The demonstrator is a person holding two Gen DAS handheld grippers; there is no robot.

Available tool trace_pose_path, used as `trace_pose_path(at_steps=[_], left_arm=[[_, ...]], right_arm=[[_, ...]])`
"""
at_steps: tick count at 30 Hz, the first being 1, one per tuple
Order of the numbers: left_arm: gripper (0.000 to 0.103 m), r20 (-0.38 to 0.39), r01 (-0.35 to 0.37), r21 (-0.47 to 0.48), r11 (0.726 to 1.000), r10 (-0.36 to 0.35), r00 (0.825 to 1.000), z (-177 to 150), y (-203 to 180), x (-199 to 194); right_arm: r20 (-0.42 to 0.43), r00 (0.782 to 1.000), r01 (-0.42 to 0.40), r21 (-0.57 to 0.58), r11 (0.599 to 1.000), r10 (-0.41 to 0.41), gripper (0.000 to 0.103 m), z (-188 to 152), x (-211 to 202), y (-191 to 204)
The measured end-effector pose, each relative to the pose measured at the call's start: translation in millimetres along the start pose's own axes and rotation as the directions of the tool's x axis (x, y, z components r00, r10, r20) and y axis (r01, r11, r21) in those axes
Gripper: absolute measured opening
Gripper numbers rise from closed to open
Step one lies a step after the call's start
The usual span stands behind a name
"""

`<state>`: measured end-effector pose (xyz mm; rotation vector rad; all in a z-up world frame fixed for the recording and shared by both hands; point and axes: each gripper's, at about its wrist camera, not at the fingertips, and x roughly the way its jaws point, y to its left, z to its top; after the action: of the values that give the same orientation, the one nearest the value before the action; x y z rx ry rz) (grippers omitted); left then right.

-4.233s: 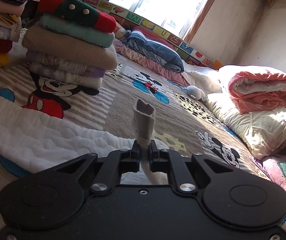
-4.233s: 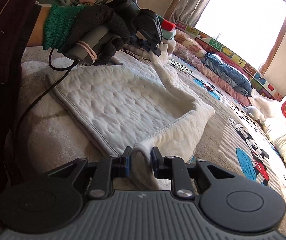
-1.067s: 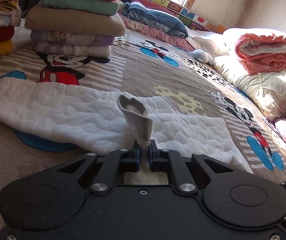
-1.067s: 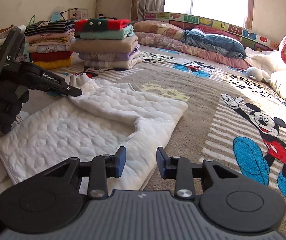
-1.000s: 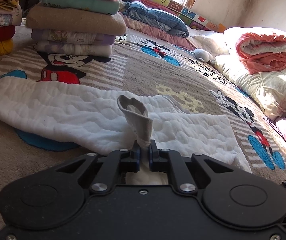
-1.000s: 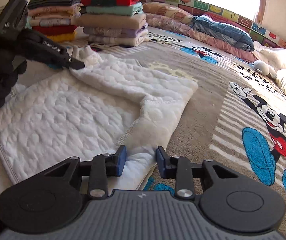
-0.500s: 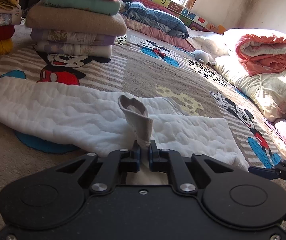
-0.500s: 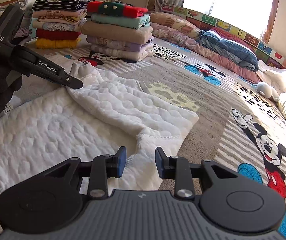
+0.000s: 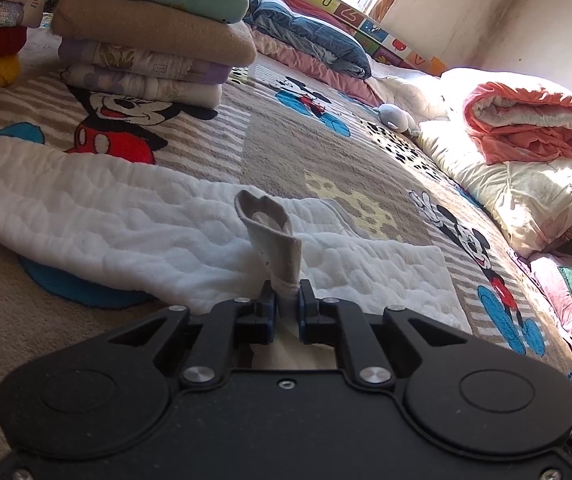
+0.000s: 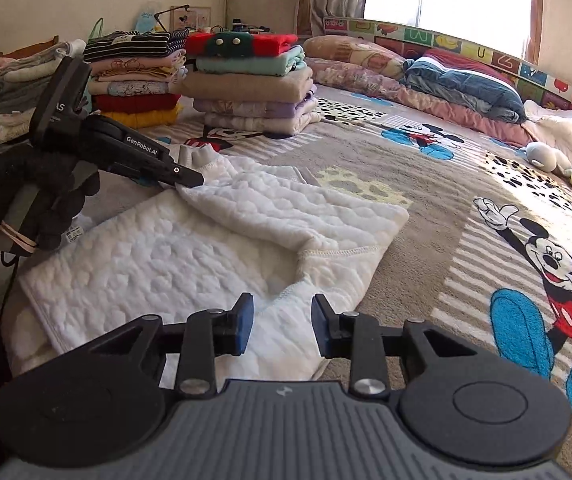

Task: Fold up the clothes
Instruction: 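Lower the sleeve onto the garment and open the left gripper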

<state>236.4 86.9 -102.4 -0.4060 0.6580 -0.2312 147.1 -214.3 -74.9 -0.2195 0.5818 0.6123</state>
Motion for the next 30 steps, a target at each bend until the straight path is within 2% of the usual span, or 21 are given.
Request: trace_pose_path(at_steps=[4,6,7,9,11,13,15,16,17,23,30], left_arm=[[0.008,0.003,0.012,0.010,1.000,-0.012,1.000,0,-1,-4],[0.008,0.003,0.021,0.007,1.000,-0.021,1.000,0,0,-6],[0.009,0.001,0.027,0.004,1.000,-0.027,1.000,0,0,-6],[0.018,0.009,0.034,-0.010,0.999,-0.034,0.999,1,3,-11],[0.027,0.017,0.040,-0.024,0.999,-0.040,0.999,2,5,-16],[0.028,0.037,0.064,-0.050,0.997,-0.062,0.997,6,10,-23],[0.034,0.061,0.092,-0.093,0.991,-0.086,0.994,11,16,-28],[0.040,0.072,0.107,-0.119,0.987,-0.098,0.993,13,20,-30],[0.041,0.077,0.116,-0.139,0.984,-0.106,0.991,14,22,-29],[0.041,0.066,0.112,-0.224,0.968,-0.100,0.993,29,37,-13],[0.035,0.004,0.048,-0.253,0.966,-0.048,0.999,31,50,6]], right_arm=[[0.024,1.000,0.008,-0.020,1.000,-0.008,0.034,-24,-27,12],[0.020,1.000,-0.013,-0.033,0.999,0.014,0.033,-32,-22,22],[-0.008,1.000,-0.003,-0.056,0.998,0.003,0.034,-37,-12,29],[-0.060,0.998,0.014,-0.097,0.995,-0.020,0.035,-46,7,41],[-0.052,0.999,0.010,-0.050,0.999,-0.013,0.035,-44,6,39],[-0.063,0.998,0.013,-0.058,0.998,-0.017,0.034,-40,3,40],[-0.067,0.998,0.002,-0.056,0.998,-0.006,0.034,-36,-2,40],[-0.065,0.998,-0.010,-0.045,0.999,0.007,0.034,-33,-5,39],[-0.061,0.998,-0.022,-0.034,0.999,0.020,0.034,-30,-8,37],[0.032,0.997,-0.069,0.063,0.996,0.067,0.034,-4,-17,12],[0.077,0.993,-0.102,0.208,0.973,0.088,0.034,31,24,-34]])
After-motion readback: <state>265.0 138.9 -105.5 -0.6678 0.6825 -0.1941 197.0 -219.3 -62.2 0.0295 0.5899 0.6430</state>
